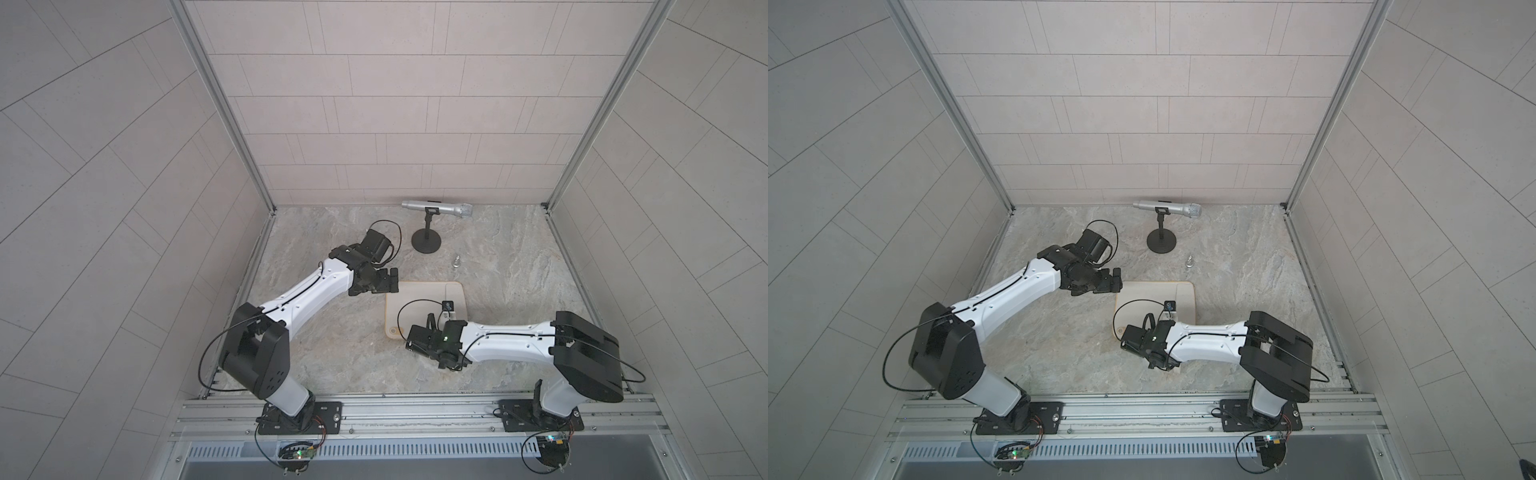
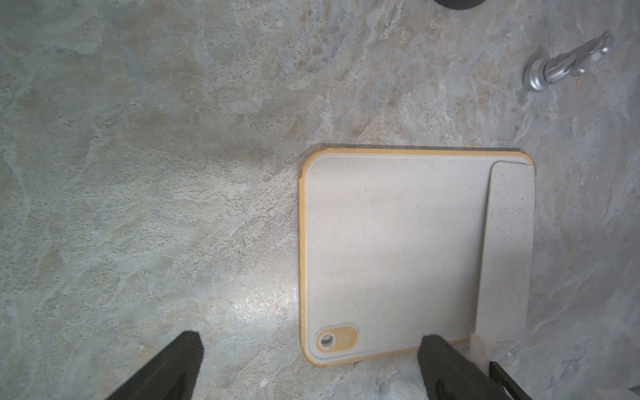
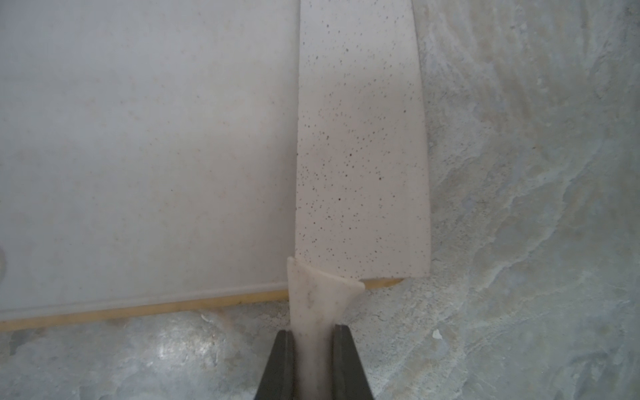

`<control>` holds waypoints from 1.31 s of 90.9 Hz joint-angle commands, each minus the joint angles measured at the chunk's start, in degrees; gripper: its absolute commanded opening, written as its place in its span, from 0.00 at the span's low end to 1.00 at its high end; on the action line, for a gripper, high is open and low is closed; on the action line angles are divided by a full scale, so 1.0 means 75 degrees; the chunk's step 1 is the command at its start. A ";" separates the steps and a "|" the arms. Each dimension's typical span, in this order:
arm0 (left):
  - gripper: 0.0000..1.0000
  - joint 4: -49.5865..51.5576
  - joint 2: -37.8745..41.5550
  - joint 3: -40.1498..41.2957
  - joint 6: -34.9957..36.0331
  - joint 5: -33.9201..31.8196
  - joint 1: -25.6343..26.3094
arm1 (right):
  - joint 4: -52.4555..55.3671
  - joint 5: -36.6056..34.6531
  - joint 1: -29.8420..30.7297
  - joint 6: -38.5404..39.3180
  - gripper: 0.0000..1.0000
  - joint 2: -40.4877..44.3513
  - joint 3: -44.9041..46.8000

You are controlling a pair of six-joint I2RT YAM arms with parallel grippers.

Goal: Align the knife with the edge of the cutting board
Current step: Adjust the knife at the edge of the cutting board.

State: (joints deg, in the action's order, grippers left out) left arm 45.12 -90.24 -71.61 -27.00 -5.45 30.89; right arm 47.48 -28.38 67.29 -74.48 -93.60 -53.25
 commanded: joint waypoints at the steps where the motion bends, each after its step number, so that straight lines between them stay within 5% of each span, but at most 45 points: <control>1: 1.00 0.0206 -0.0015 -0.0138 0.0062 0.0045 0.0030 | 0.0176 -0.0331 0.0041 -0.0151 0.00 -0.0124 -0.0045; 83: 1.00 0.0217 -0.0009 -0.0133 0.0062 -0.0006 0.0031 | -0.0396 -0.0165 0.0053 0.0080 0.07 -0.0084 0.0397; 119: 1.00 0.0216 0.0014 -0.0141 0.0072 -0.0026 0.0039 | -0.0402 -0.0175 0.0057 0.0086 0.19 0.0088 0.0423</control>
State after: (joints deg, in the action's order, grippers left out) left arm 45.15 -90.24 -71.61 -27.00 -5.50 30.89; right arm 44.99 -29.36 67.55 -73.84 -94.65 -51.18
